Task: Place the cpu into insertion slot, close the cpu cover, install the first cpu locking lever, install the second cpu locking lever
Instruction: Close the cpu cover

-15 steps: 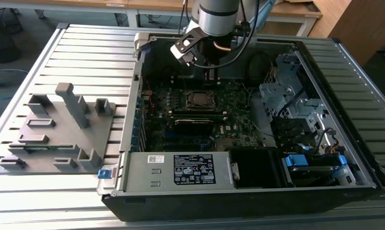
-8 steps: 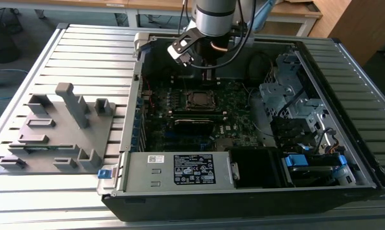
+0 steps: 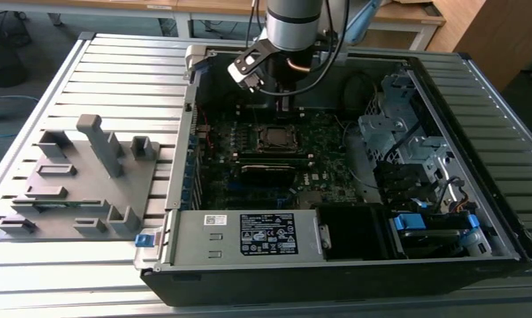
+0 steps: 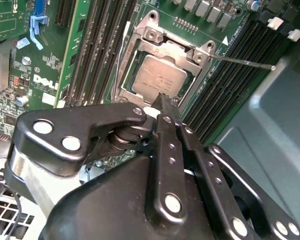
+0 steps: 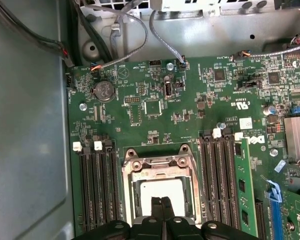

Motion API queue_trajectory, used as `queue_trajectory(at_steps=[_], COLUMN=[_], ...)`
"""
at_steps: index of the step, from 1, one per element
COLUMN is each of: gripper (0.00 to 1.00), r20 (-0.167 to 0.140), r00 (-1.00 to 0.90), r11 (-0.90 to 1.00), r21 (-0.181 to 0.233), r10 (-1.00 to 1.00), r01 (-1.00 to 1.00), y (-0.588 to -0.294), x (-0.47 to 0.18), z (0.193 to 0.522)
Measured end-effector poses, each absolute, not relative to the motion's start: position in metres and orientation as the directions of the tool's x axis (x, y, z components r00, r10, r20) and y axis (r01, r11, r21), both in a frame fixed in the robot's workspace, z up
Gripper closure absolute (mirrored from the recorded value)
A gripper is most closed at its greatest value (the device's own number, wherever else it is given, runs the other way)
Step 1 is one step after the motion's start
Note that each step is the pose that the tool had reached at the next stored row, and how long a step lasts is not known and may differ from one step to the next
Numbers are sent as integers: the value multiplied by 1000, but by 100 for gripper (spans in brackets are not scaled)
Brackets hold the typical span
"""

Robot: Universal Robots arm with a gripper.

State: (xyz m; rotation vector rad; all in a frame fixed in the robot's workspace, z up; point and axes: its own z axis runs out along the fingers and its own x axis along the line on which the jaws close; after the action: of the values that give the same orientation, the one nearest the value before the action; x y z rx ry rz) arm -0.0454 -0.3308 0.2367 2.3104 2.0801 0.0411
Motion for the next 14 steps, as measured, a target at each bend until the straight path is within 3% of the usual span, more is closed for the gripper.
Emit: queue_trajectory(at_steps=[14], gripper=[90], r20=[-2], r00=[105], r11=[-104], r21=[42], r10=[995], r01=[994], y=[-331], x=[-50], z=[230])
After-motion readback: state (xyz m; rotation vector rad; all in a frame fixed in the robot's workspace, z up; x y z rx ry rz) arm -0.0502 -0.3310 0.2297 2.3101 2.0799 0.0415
